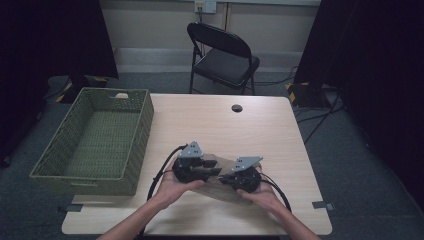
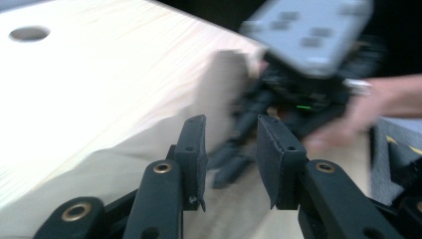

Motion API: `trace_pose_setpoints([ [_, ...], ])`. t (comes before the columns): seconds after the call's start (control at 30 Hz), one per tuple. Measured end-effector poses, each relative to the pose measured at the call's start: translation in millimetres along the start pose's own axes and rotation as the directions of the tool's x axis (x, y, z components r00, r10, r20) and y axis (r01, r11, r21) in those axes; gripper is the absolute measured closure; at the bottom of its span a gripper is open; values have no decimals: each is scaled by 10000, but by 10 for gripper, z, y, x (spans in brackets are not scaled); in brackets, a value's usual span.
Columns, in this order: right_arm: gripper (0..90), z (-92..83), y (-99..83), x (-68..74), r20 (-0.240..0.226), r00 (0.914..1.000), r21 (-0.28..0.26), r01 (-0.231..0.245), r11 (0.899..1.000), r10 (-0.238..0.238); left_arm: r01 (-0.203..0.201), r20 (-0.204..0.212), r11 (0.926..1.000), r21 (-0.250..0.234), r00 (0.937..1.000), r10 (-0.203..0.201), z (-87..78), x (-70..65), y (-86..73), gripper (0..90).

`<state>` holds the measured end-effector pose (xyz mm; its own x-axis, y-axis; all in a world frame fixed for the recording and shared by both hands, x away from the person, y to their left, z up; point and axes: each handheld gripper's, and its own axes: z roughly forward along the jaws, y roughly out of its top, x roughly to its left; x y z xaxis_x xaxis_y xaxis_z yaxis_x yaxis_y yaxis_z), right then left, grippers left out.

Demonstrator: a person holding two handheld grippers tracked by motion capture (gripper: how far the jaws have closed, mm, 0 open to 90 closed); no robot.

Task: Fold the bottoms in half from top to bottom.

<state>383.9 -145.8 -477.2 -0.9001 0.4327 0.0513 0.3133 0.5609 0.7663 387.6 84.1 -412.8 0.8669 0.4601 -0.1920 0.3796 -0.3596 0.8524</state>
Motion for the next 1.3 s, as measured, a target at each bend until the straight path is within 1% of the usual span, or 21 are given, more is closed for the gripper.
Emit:
trace_pose_setpoints([
  [0.13,872,-24,-14,-2,7,9997,78,251,9997,-251,272,-431,9996,-117,9987,-277,52,188,33,653],
  [0.23,871,-46,-29,3,22,9989,134,466,9988,-467,658,-463,9965,512,9969,-635,153,379,-79,676],
  [0.27,871,-46,-29,3,22,9989,134,466,9988,-467,658,-463,9965,512,9969,-635,153,379,-79,680],
  [0.3,869,-48,-26,8,72,9988,167,473,9987,-474,399,-652,9935,1067,9973,-330,180,400,-212,691],
  [0.4,838,-52,-22,15,4,9991,190,429,9989,-429,420,-375,9888,1432,9986,-369,154,422,-410,693],
  [0.5,715,-52,3,41,-104,9997,158,244,9996,-243,404,-445,9884,1461,9984,-342,152,437,-456,702],
  [0.53,715,-52,3,41,-104,9997,158,244,9996,-243,404,-445,9884,1461,9984,-342,152,437,-456,703],
  [0.57,629,-71,40,81,-139,9998,176,157,9997,-155,150,-559,9857,1678,9984,-57,186,412,-474,703],
  [0.6,589,-86,55,91,-198,9998,124,75,9999,-72,150,-559,9857,1678,9984,-57,186,412,-474,702],
  [0.67,564,-153,103,110,-234,9997,-108,8,9999,-10,-96,-708,9846,1747,9972,223,187,372,-475,702],
  [0.73,536,-257,162,77,-280,9993,-686,-270,9973,251,-35,-736,9840,1779,9971,169,184,361,-473,702],
  [0.8,540,-372,238,-4,-17,9988,-1136,-489,9923,490,-220,-774,9829,1826,9963,367,185,340,-480,702],
  [0.87,562,-485,300,-121,215,9952,-1737,-903,9806,955,-248,-770,9829,1826,9962,395,183,335,-491,702],
  [0.93,596,-563,350,-245,814,9873,-1964,-1180,9734,1361,-301,-680,9825,1838,9967,433,167,339,-508,702],
  [0.97,596,-563,350,-245,814,9873,-1964,-1180,9734,1361,-301,-680,9825,1838,9967,433,167,339,-508,702],
  [1.0,614,-585,364,-307,1016,9835,-1967,-1277,9721,1497,-284,-675,9830,1813,9969,413,156,342,-521,702],
  [1.03,682,-602,364,-441,1465,9716,-1950,-1556,9684,1856,-316,-681,9828,1819,9967,447,157,343,-530,701],
  [1.07,682,-602,364,-441,1465,9716,-1950,-1556,9684,1856,-316,-681,9828,1819,9967,447,157,343,-530,701],
  [1.13,721,-565,295,-557,1585,9607,-1610,-2024,9660,2277,-448,-741,9813,1870,9955,595,170,329,-535,702],
  [1.2,728,-544,215,-557,1328,9628,-1337,-2180,9668,2354,-451,-789,9809,1892,9950,610,174,322,-536,701],
  [1.3,740,-562,104,-454,928,9735,-772,-2021,9763,2088,-338,-814,9832,1793,9955,491,176,326,-547,700],
])
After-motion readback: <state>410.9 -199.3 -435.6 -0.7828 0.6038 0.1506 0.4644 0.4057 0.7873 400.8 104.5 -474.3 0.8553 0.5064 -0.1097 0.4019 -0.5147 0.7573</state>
